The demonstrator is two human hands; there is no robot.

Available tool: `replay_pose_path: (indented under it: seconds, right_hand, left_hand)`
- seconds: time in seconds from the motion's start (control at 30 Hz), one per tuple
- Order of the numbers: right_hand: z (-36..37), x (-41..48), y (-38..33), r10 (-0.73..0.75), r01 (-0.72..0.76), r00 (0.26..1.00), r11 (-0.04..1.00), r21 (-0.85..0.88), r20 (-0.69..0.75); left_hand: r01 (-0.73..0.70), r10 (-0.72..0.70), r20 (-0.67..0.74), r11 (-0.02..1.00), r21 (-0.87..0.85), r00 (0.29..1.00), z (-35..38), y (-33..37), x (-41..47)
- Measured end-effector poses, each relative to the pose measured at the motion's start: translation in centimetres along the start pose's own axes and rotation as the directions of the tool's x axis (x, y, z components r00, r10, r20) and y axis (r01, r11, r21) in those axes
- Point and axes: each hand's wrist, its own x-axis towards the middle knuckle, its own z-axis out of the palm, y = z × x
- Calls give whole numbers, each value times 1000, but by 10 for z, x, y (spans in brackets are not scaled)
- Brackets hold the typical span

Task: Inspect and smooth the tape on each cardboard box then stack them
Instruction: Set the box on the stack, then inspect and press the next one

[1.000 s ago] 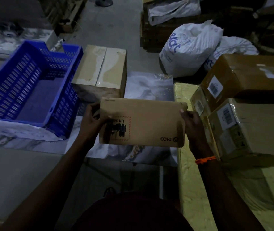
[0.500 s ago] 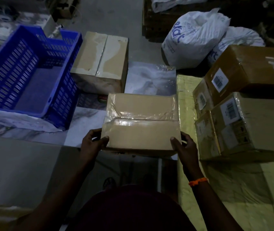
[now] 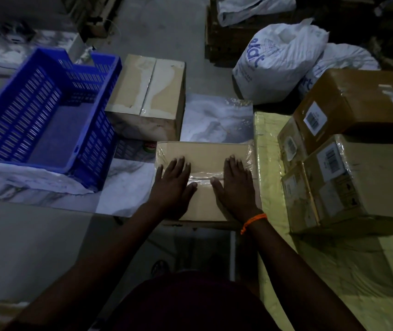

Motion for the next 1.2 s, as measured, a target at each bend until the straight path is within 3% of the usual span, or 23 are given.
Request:
replay_pose_path:
  seconds: [0.37,0.6,0.83,1.1,1.2]
  right_hand:
    - [-3,-4,3,-9,11,999,999,-38,50]
    - [11,-80,15,-228,228,973,974,1,-16]
    - [17,-93,20,-228,231,967,973,7,-112]
    - [6,-86,21,-210,214,975,975,54,-70]
    - [-6,-81,31,-134,150,973,986,72,-189]
  left_hand:
    - [17,-18,40,1000,18,999,6,4,-7]
    - [-196,198,29,978,-66,980,26,-4,-73]
    - [-174,174,-9,983,-51,985,37,-7,-85]
    - [-177,167,-79,975,-135,983,33,-10,-79]
    - [-156,146,-85,981,-115,986,36,-12,-80]
